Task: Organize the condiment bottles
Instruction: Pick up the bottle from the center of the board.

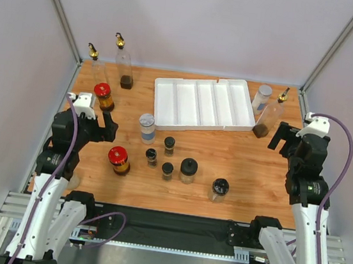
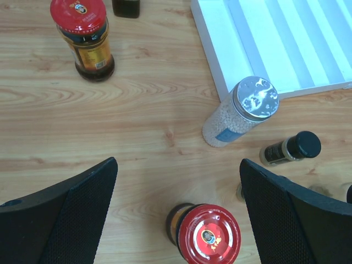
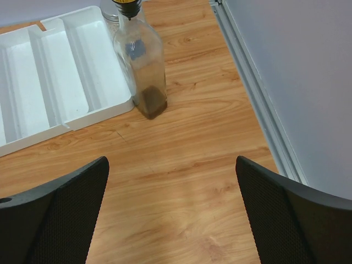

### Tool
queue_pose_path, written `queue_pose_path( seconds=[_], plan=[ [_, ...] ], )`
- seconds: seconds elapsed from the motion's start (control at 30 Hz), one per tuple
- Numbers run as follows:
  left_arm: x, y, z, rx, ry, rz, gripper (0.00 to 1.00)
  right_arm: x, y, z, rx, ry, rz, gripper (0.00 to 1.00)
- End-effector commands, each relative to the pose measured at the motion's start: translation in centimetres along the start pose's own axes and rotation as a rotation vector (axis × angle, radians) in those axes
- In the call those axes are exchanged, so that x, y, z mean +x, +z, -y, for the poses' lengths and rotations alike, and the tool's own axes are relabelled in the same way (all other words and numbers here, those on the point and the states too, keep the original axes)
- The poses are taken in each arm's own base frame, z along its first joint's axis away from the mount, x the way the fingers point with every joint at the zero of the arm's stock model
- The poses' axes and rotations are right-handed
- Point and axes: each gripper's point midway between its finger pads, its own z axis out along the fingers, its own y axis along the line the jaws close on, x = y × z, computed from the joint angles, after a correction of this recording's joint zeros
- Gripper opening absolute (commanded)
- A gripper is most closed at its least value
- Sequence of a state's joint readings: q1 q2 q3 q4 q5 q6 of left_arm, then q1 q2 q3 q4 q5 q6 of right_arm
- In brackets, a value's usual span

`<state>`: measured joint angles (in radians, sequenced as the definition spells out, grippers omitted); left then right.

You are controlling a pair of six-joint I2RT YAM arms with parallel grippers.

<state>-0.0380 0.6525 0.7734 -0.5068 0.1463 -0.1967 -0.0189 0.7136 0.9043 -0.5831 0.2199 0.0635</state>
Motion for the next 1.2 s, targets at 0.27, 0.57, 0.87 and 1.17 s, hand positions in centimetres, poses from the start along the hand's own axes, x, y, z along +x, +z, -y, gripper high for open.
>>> queue_pose_path(
  seconds=[0.27, 0.57, 0.87, 1.17],
  plan=[
    [-1.5, -0.8, 1.0, 0.038, 0.011, 0.044, 1.0, -3.3, -3.7, -4.7, -0.392, -0.436, 0.068, 1.0],
    [-1.7, -0.9, 1.3, 0.05, 0.014, 0.051, 1.0, -3.6, -2.0, -2.2, -0.261, -0.421, 0.013, 1.0],
    [-1.4, -0.8, 1.7, 0.068, 0.019, 0.044, 1.0, -5.5, 3.8, -2.5, -0.413, -0.152, -0.052, 1.0],
    [-1.4, -0.8, 1.8, 0.071, 0.024, 0.044, 1.0, -8.0, 9.9, -3.7, -0.544, -0.148, 0.03, 1.0]
  ],
)
